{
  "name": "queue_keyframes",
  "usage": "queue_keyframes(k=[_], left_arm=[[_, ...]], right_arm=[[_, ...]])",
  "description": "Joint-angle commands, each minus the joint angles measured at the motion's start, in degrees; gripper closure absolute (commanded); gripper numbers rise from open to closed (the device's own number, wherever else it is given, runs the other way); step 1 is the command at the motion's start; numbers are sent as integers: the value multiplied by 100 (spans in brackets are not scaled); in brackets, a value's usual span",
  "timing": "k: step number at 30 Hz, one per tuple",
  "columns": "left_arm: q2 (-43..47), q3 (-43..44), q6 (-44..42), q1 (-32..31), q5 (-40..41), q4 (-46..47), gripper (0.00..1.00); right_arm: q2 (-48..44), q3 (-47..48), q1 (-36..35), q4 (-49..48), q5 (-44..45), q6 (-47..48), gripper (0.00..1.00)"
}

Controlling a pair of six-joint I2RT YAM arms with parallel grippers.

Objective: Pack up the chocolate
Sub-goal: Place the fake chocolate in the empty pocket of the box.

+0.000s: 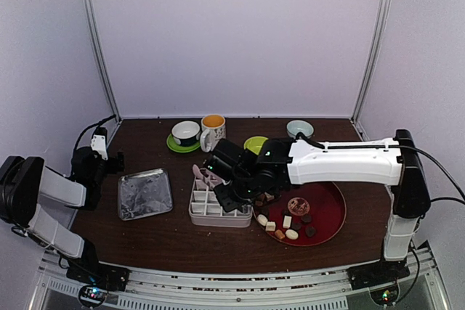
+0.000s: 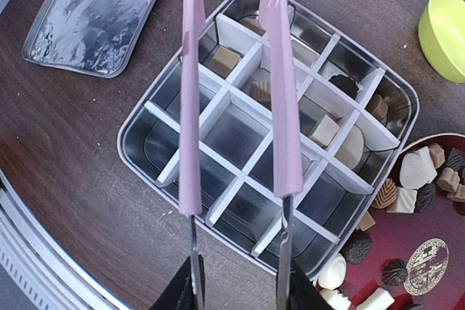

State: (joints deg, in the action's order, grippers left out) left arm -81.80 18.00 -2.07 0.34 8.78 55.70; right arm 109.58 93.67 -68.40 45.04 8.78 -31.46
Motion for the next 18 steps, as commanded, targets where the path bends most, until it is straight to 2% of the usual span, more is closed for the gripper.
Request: queue_keyframes(k=[1, 18], left_arm=[[15, 46, -52, 45, -47, 326, 2], [15, 46, -56, 41, -43, 335, 2]], right_arm=[[-394, -49, -2, -12, 340, -38, 67], [-859, -391, 8, -61, 613, -103, 69]])
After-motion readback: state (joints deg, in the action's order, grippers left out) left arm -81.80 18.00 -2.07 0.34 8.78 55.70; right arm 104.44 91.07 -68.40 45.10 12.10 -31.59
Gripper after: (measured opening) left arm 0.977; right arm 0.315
